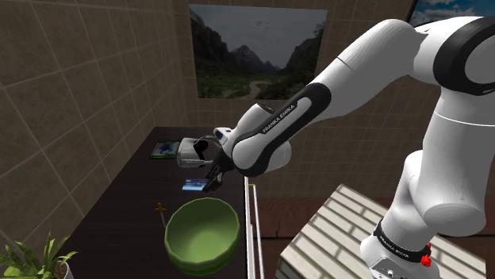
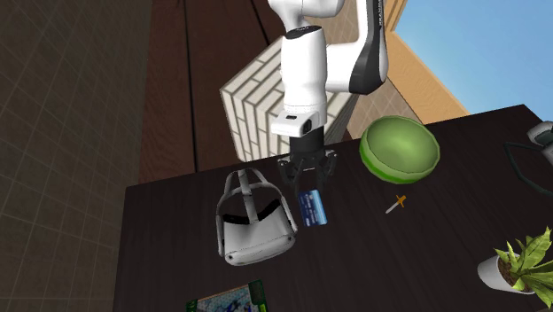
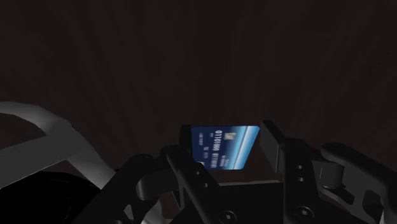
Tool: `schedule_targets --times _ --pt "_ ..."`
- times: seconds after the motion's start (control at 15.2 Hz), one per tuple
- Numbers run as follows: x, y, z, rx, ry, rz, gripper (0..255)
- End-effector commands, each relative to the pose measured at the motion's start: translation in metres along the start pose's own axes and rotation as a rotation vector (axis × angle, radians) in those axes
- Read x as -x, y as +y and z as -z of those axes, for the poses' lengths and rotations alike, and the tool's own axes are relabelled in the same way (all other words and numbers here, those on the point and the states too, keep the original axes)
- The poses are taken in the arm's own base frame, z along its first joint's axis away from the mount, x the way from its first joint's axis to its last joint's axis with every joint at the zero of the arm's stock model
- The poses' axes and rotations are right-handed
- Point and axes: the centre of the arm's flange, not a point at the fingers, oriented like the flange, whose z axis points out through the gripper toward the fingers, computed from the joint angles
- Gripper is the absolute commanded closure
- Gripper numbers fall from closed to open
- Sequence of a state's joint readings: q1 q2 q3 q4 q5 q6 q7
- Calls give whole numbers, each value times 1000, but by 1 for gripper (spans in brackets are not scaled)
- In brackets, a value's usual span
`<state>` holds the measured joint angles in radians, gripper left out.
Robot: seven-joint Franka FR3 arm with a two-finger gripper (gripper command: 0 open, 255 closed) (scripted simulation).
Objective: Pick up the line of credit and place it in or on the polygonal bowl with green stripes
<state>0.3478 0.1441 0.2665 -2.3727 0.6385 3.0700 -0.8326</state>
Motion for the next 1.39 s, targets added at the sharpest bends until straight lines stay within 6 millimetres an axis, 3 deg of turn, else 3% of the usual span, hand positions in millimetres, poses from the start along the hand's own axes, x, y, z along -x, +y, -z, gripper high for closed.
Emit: schedule_targets --times 0.0,1.32 --pt "6 2 -3 -2 -12 -4 255" --pt "-50 6 80 -2 -11 -4 255"
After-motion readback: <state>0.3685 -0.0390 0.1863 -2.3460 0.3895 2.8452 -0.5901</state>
